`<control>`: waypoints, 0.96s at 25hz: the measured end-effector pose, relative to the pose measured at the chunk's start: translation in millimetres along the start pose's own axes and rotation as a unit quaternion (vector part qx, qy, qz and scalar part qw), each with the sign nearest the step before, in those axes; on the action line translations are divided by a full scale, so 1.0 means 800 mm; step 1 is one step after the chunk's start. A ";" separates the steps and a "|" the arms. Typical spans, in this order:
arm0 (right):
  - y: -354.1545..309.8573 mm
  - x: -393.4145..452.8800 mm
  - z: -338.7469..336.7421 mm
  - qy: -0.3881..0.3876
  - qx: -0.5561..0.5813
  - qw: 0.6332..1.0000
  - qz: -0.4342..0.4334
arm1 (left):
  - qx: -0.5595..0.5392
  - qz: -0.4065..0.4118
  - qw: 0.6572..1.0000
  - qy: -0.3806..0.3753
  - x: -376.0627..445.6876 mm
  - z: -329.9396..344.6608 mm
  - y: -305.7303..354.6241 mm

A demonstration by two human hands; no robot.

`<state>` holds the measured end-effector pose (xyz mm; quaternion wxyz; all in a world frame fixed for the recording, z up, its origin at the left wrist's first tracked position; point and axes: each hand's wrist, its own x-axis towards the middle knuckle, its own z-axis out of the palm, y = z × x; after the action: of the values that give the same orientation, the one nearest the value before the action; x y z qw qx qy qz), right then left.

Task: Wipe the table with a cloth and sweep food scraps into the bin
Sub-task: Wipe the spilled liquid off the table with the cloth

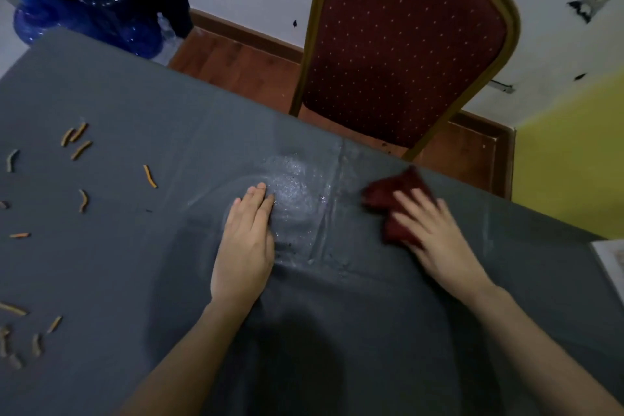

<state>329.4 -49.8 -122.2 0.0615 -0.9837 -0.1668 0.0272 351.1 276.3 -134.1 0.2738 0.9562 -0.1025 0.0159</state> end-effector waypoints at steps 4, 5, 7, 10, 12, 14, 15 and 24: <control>-0.059 -0.002 0.018 0.107 0.079 0.953 0.272 | 0.015 0.006 1.000 0.007 -0.001 0.004 -0.001; -0.091 0.012 0.021 0.114 0.083 0.951 0.275 | 0.016 0.006 1.000 0.010 -0.001 0.005 -0.001; -0.155 0.032 0.024 0.093 0.089 0.965 0.227 | -0.019 -0.003 1.000 0.017 -0.003 0.003 -0.003; -0.220 0.017 0.031 0.023 0.052 0.997 0.048 | -0.067 -0.007 0.998 0.011 -0.013 -0.005 -0.007; -0.208 -0.020 0.030 -0.008 0.021 1.000 -0.013 | -0.033 0.026 0.999 -0.018 -0.036 -0.016 -0.014; -0.166 -0.058 0.025 -0.003 0.001 1.000 0.019 | 0.025 0.055 0.997 -0.038 -0.070 -0.032 -0.031; -0.145 -0.077 0.020 0.003 -0.008 0.998 0.063 | 0.046 0.060 0.996 -0.044 -0.088 -0.039 -0.042; -0.239 -0.020 0.027 0.048 0.049 0.963 0.259 | -0.002 0.038 0.999 -0.021 -0.106 -0.048 -0.059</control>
<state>250.8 126.2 -117.9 0.1086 -0.9892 0.0986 0.0027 278.8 352.0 -133.2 0.2725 0.9512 -0.1446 0.0057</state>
